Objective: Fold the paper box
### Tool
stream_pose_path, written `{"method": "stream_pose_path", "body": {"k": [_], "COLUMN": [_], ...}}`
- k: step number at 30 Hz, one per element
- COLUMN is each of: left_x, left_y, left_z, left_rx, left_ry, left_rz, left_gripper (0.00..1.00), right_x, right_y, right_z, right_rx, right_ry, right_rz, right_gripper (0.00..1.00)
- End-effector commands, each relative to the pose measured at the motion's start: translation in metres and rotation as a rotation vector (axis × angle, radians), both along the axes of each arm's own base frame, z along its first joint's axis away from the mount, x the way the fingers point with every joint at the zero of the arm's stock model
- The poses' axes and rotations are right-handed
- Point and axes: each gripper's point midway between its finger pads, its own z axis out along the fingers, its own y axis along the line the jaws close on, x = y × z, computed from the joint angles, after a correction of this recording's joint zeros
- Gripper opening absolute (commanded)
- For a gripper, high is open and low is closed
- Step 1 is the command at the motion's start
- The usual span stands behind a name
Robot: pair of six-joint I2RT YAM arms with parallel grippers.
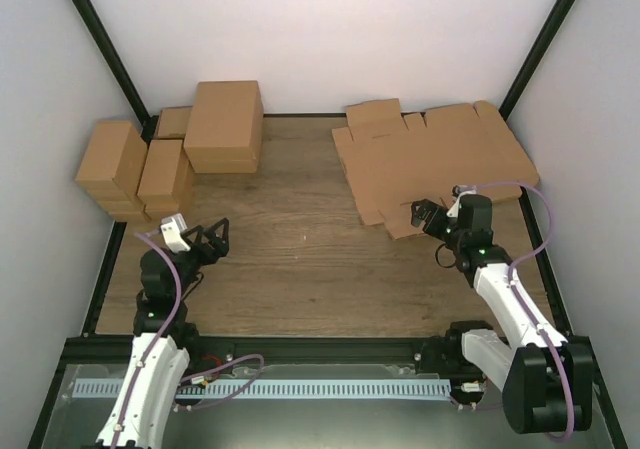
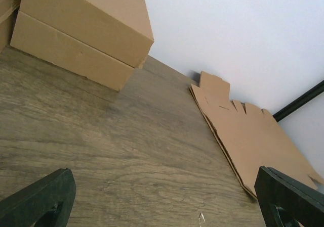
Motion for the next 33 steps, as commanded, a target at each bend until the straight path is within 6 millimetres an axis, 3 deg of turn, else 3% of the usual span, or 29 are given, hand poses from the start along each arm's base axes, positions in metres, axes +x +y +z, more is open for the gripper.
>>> {"method": "stream_pose_path", "body": {"k": [1,9,11,15,25,29,33], "left_x": [-0.002,-0.004,-0.005,-0.004,-0.004,-0.005,-0.005], "left_y": [-0.002,-0.003,-0.004,-0.003,-0.004,-0.004,-0.004], "left_z": [0.008,0.006,-0.006,-0.008,-0.009,-0.009,-0.009], "left_rx": [0.035,0.053,0.05,0.046,0.042,0.041,0.041], "left_ry": [-0.034,-0.043,-0.025,-0.024,-0.021,-0.021,-0.024], "left_rz": [-0.018,-0.029,-0.036,-0.028,-0.029,-0.031,-0.033], "left_gripper": [1.0,1.0,1.0,1.0,1.0,1.0,1.0], "right_x": [0.003,0.014,0.019,0.035,0.083,0.09,0.088], "right_y": [0.001,0.013,0.02,0.034,0.112,0.125,0.124], "right_z": [0.003,0.014,0.017,0.017,-0.017,-0.041,-0.06], "right_rx": [-0.011,-0.001,0.003,-0.043,-0.347,-0.455,-0.556], "right_ry": [-0.005,-0.032,-0.041,-0.02,0.147,0.224,0.273], "right_rz": [0.022,0.096,0.142,0.199,0.356,0.394,0.385], "right_gripper": [1.0,1.0,1.0,1.0,1.0,0.97,0.97]}}
